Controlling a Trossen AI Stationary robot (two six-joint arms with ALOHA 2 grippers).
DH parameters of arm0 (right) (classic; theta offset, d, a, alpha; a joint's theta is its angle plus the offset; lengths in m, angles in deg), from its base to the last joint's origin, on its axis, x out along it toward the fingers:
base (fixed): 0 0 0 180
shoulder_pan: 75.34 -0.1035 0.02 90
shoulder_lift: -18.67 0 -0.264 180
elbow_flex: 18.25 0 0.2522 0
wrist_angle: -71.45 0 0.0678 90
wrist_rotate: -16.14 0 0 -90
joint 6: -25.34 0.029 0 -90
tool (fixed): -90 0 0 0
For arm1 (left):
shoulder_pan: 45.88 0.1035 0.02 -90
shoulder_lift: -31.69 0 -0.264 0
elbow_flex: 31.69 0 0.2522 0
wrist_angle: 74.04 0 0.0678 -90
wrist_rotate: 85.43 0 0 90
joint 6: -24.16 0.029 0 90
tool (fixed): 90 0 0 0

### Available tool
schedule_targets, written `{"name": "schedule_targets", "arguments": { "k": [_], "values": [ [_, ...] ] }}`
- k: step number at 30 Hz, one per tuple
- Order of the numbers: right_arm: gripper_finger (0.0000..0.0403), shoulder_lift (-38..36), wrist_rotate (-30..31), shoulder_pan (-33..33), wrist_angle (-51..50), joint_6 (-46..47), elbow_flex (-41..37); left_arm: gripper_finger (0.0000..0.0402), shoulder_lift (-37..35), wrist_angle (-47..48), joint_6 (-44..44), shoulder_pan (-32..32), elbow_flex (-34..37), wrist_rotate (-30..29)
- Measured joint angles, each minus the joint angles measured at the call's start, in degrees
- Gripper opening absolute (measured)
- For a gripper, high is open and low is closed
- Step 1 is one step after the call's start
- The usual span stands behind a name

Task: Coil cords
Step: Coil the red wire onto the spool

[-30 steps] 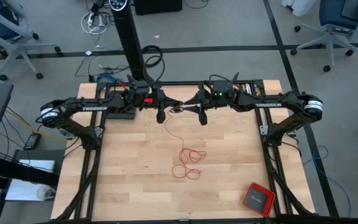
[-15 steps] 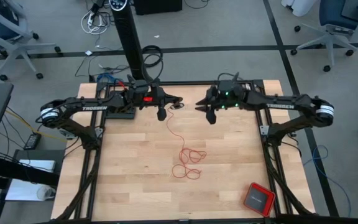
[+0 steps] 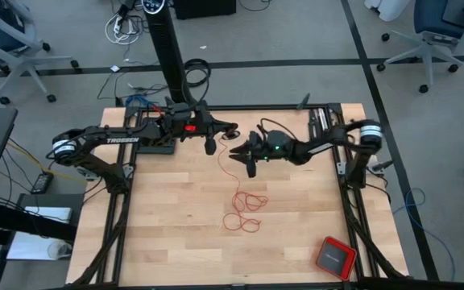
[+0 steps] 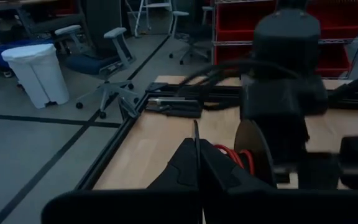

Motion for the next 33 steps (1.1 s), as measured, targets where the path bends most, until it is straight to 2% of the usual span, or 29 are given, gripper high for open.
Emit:
{"name": "schedule_targets", "arguments": {
  "k": [6,10,16,23,30,33],
  "values": [
    [0.0110,4.36,0.21,-0.09,2.47,2.36,2.57,0.0000,0.00,-0.88,-0.40,-0.40,0.00,-0.75],
    [0.0109,4.36,4.57,-0.37,3.27,2.39,2.56,0.0000,0.00,-2.74,-0.41,-1.28,0.09,-2.33],
    [0.0108,4.29,5.15,-1.01,5.31,2.31,2.50,0.0000,-0.04,-10.58,0.05,-2.75,2.93,-4.20],
    [0.0104,4.29,5.58,-1.01,6.03,2.29,2.50,0.0000,-0.04,-12.79,-0.04,-3.00,3.45,-4.69],
    [0.0071,4.29,5.65,-0.94,6.82,1.75,2.51,0.0000,-0.04,-13.82,-0.04,-3.45,3.45,-4.64],
    [0.0043,4.29,5.66,-0.94,6.89,1.08,2.52,0.0000,-0.04,-13.85,-0.04,-3.45,3.45,-4.63]
  ]
}}
